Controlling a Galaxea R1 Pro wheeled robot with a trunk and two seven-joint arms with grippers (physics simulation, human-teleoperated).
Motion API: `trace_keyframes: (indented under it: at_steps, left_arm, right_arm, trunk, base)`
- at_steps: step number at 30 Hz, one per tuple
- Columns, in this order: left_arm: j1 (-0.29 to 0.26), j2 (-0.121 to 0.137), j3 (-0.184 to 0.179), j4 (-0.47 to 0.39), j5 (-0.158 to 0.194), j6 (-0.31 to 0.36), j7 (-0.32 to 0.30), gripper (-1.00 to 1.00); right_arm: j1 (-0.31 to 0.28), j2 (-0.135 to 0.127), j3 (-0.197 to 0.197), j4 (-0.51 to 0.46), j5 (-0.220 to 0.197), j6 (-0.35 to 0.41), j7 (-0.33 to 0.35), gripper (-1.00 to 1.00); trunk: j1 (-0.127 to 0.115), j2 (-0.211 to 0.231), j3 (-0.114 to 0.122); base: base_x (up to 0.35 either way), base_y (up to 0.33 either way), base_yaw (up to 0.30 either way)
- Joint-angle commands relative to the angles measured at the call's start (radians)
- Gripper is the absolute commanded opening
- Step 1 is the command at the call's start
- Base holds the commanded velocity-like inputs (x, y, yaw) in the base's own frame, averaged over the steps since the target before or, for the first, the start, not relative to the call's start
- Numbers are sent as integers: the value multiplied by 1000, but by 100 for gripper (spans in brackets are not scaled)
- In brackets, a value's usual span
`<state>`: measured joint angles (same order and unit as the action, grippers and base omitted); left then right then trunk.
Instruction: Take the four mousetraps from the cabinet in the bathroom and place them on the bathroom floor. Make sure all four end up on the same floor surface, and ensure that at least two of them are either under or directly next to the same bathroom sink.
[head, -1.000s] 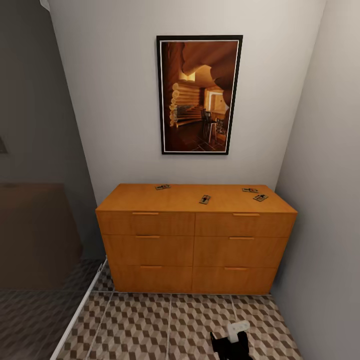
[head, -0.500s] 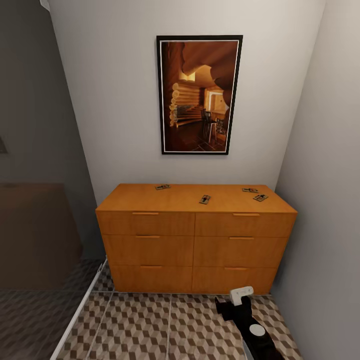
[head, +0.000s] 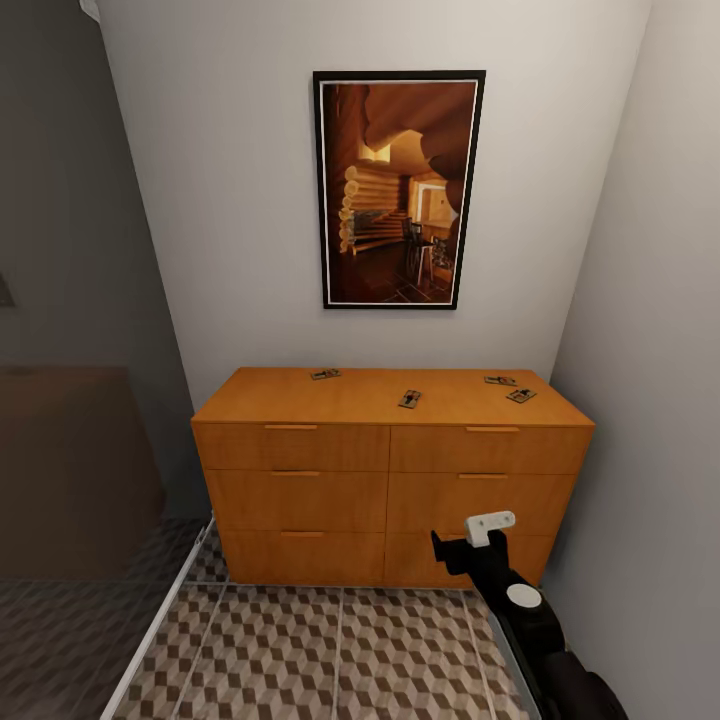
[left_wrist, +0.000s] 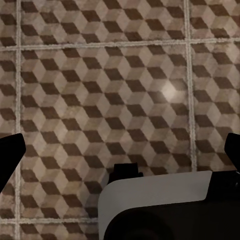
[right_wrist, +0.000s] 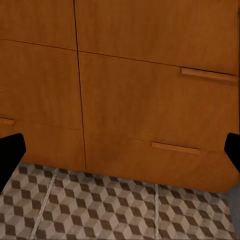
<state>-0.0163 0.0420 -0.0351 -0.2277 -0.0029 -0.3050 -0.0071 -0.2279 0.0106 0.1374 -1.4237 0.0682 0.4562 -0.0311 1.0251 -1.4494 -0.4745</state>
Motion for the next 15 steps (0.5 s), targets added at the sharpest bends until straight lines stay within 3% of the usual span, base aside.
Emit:
trace_keyframes:
  at_steps: [1,11,15]
  left_arm:
    - [-1,0,-3,1,0,-3,-1,100]
    - [-1,0,-3,2,0,-3,-1,100]
    - [-1,-1,-3,2,0,-3,-1,100]
  right_arm:
    - [-1,0,1,-8,7,9,-4,100]
    - [-9,3,-2,-75,6,34,-117,100]
    - [-52,3,-2,-98,5,84,-158,100]
  trunk:
    - [0,-1,-1]
    - [0,-1,-1]
    - [0,-1,-1]
  base:
    - [0,0,0]
    - [0,0,0]
    - [0,0,0]
